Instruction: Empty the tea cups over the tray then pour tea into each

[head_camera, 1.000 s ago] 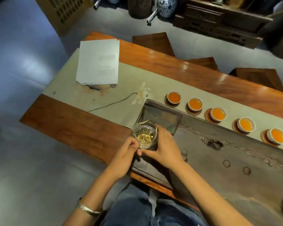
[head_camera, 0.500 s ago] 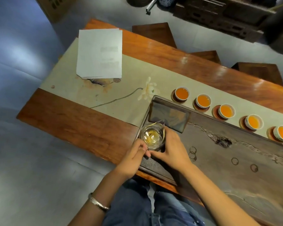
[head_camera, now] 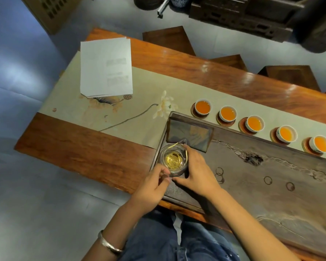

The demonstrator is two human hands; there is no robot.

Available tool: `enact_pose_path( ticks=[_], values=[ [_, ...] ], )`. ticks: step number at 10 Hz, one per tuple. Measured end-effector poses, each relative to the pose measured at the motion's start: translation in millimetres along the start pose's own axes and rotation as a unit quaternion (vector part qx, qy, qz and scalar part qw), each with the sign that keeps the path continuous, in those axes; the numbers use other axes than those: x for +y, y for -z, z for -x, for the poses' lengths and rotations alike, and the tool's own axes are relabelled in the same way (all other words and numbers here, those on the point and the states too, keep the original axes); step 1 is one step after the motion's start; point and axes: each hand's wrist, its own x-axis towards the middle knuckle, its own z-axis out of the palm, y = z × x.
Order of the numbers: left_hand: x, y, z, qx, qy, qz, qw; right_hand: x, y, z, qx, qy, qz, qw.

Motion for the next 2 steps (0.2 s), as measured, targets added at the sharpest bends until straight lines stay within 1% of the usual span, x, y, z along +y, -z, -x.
enact_pose_path(
  ticks=[1,2],
  values=[
    [-2.9,1.5,7.2,0.021,0.041,0.004,0.999,-0.7,4.2,5.8,-0.004,-0.019,0.014,1.0],
    [-11.2,4.6,10.2,0.043,0.075,-0.015,0.996,4.1,3.2,11.5,0.001,-0.03,0.015,0.999]
  ],
)
